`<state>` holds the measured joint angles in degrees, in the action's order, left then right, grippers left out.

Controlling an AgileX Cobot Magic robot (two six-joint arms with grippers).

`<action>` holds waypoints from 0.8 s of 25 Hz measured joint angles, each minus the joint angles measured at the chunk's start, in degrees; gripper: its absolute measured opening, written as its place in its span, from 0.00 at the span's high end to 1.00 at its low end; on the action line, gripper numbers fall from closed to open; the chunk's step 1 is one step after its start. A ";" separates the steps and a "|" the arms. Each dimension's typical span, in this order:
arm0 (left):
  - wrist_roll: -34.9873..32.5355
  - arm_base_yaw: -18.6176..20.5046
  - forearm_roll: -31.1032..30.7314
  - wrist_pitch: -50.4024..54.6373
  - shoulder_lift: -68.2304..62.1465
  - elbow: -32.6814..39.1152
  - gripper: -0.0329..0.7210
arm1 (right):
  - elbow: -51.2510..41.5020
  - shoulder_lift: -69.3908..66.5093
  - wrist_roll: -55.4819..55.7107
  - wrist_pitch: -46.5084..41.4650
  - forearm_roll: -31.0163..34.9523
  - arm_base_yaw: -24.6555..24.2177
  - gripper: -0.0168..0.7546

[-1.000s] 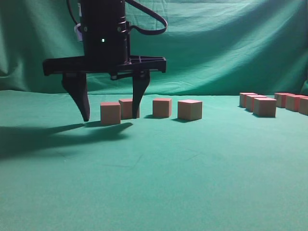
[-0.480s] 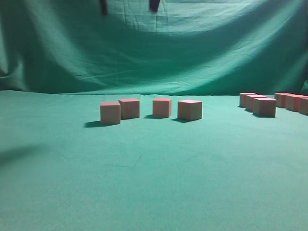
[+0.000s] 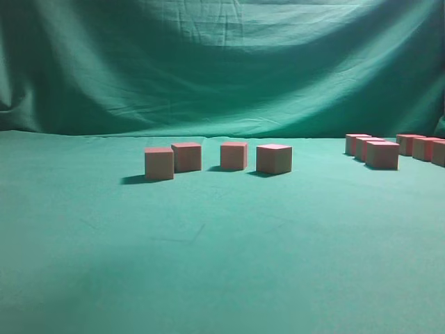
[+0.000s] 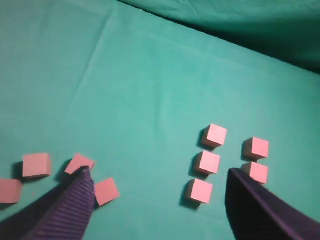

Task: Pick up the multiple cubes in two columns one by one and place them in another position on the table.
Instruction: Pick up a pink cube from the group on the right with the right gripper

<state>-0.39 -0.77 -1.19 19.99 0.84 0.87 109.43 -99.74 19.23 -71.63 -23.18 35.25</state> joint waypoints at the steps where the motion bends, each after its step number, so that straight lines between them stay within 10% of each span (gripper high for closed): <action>1: 0.00 0.00 0.00 0.00 0.00 0.00 0.96 | -0.22 0.00 -0.95 0.00 2.37 -2.52 0.33; 9: 0.00 0.00 0.00 0.00 0.00 0.00 0.96 | -11.77 -0.48 -4.90 -0.12 15.61 -17.64 0.33; 20: 0.00 0.00 0.00 0.00 0.00 0.00 0.96 | -24.12 -8.03 -4.99 11.18 18.59 -19.09 0.33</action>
<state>-0.39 -0.77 -1.19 19.99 0.84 0.87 85.31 -107.77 14.24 -60.45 -4.59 16.16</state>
